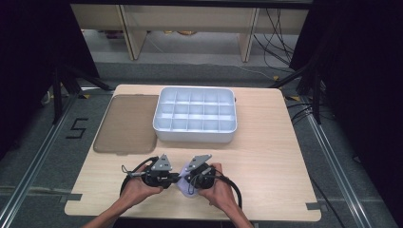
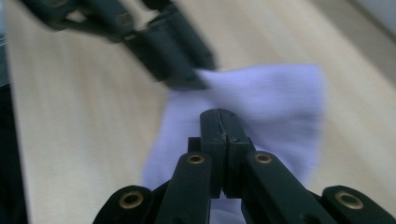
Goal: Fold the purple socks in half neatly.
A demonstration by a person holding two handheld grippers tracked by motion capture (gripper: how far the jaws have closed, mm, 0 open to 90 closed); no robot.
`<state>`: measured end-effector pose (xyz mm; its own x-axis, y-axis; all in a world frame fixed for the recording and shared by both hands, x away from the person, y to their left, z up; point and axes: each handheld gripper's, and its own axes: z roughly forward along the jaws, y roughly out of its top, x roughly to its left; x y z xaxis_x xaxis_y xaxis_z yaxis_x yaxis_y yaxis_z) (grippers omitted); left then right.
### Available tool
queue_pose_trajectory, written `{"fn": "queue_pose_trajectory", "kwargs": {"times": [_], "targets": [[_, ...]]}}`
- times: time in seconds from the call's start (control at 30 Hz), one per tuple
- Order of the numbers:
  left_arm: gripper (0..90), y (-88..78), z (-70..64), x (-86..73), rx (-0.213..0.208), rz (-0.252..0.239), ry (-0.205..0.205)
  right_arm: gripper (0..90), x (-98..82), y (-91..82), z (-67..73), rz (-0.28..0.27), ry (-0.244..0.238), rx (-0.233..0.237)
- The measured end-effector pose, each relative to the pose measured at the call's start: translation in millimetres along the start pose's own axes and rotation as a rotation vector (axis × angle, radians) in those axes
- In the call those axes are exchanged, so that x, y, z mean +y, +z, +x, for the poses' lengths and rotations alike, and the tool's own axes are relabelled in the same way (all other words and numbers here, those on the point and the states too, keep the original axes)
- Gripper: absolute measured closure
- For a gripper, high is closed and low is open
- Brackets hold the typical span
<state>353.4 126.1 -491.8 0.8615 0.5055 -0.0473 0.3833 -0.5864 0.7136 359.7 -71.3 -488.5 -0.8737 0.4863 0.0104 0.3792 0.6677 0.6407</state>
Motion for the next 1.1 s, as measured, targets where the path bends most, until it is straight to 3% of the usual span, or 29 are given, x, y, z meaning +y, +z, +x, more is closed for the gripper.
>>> {"fn": "queue_pose_trajectory", "kwargs": {"times": [0.03, 0.07, 0.13, 0.17, 0.3, 0.4, 0.43, 0.53, 0.6, 0.73, 0.87, 1.0, 1.07, 1.1], "targets": [[83.7, 0.3, -1.6, 0.0, 0.005, -0.003, -0.015, 90.0, 0.3, -1.2, -3.6, 0.002, 0.002, -0.009], [83.7, -0.5, -1.8, 0.9, 0.0, 0.0, 0.008, 90.0, -0.7, -2.1, -11.1, 0.004, 0.028, -0.038], [83.6, -0.3, -2.4, 1.1, 0.002, -0.003, 0.004, 90.0, -1.1, -2.0, -14.4, 0.011, 0.02, -0.048], [83.6, -0.1, -2.5, 1.4, 0.003, -0.004, 0.006, 90.0, -3.5, 0.7, -20.8, 0.015, 0.043, -0.061], [83.6, 0.4, -1.2, 1.8, 0.011, 0.003, 0.018, 90.0, -4.5, 2.6, -22.5, 0.027, 0.051, -0.058], [83.6, -0.1, -1.9, 1.9, 0.005, -0.003, 0.012, 90.0, -3.9, 4.0, -21.1, 0.018, 0.029, -0.079], [83.6, -0.2, -3.1, 1.9, 0.006, -0.005, 0.002, 90.0, -4.0, 1.3, -20.8, 0.015, 0.051, -0.07], [83.5, -1.0, -2.6, 2.1, 0.012, -0.005, 0.013, 90.0, -3.3, -4.7, -20.9, -0.007, 0.052, -0.066], [83.3, -1.5, -3.5, 2.1, 0.021, -0.002, 0.014, 90.0, -4.6, -18.5, -17.9, -0.027, 0.031, -0.068], [83.1, -3.4, -3.1, 3.1, 0.013, -0.004, 0.038, 89.0, -16.9, -28.6, -7.6, -0.013, 0.041, -0.049], [83.0, -4.6, -6.9, 4.2, 0.019, -0.011, 0.035, 89.0, -21.7, -29.6, -4.1, 0.018, 0.046, -0.028], [83.0, -4.5, -13.0, 6.6, 0.011, -0.041, 0.042, 89.3, -24.6, -18.2, -2.6, 0.042, 0.056, -0.025], [83.0, -6.0, -17.0, 8.3, -0.004, -0.039, 0.059, 89.3, -22.9, -15.2, -3.5, 0.037, 0.04, -0.008], [83.0, -6.2, -18.5, 9.2, -0.002, -0.036, 0.076, 89.5, -23.0, -14.5, -1.6, 0.039, 0.057, -0.011]]}}
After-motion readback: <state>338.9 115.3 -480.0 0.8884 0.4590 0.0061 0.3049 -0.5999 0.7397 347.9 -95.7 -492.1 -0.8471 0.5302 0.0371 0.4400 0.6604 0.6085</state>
